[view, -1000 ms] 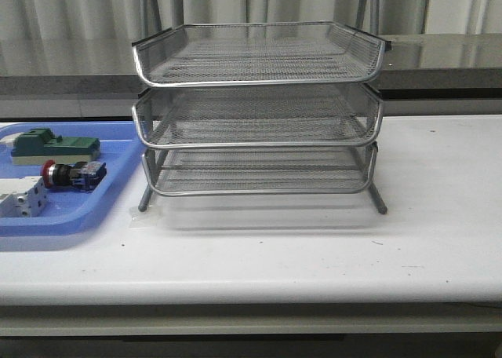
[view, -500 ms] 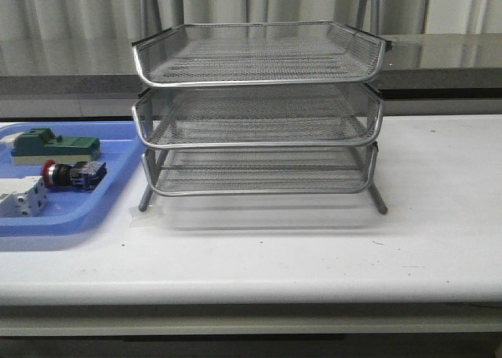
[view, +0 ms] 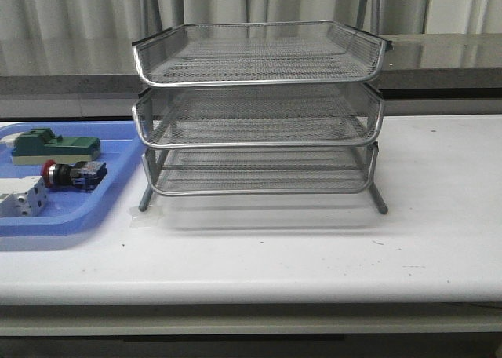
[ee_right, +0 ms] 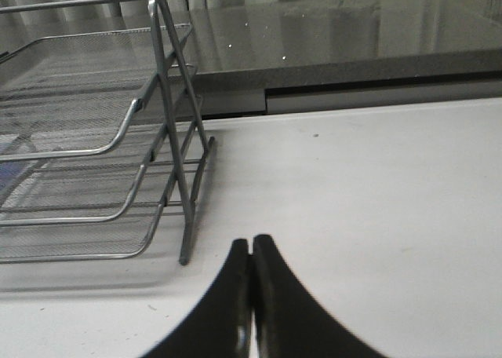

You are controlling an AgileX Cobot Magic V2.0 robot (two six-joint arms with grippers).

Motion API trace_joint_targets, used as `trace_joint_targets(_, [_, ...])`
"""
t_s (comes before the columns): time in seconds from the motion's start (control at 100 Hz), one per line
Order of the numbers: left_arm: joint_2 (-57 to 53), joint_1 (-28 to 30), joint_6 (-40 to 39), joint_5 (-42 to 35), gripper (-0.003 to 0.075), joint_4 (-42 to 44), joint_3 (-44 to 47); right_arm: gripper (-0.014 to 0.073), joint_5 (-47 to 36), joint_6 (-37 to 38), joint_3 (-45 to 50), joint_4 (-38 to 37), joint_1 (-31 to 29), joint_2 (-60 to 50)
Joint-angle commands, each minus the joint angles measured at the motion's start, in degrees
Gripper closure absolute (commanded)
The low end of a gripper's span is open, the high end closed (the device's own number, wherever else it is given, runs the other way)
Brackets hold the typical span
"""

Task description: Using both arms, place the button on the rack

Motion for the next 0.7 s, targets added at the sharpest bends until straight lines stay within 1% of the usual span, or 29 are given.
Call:
trace_joint_targets(0.0, [-1.86,0.07,0.03,-4.7,0.0741,-0.39,1.9,0.0693,-1.34,-0.46,-5.68,3.34,-0.25,5.36])
trace_joint_targets(0.08, [-1.86,0.07,0.03,-4.7,0.0741,-0.39,1.9,0.0693,1.21,-0.46,-9.1,6.19,-0.25,10.5])
trace_joint_targets(0.14, [-1.86,0.07,0.03,-4.7,0.0741,-0.39,1.9,0.0693,3.47,-0.46,-11.93,6.98,-0.25,14.22])
trace_joint_targets(0.26, [-1.86,0.07,0.03,-4.7,0.0741,-0.39,1.9,0.0693,9.98,-0.46,-17.49,7.06,-0.25,22.68])
trace_joint_targets(0.38, [-1.86,0.07,0.03,-4.7,0.0741,-0.39,1.9,0.0693,14.02,-0.46,-22.18,7.11,-0.25,30.1])
trace_joint_targets(0.49, [-1.86,0.07,0.03,-4.7,0.0741,-0.39,1.9,0.0693,13.87,-0.46,-24.38,8.58,-0.25,35.45])
trace_joint_targets(0.69, [-1.86,0.07,0.03,-4.7,0.0741,-0.39,1.9,0.0692,9.6,-0.46,-24.53,18.4,-0.25,42.89])
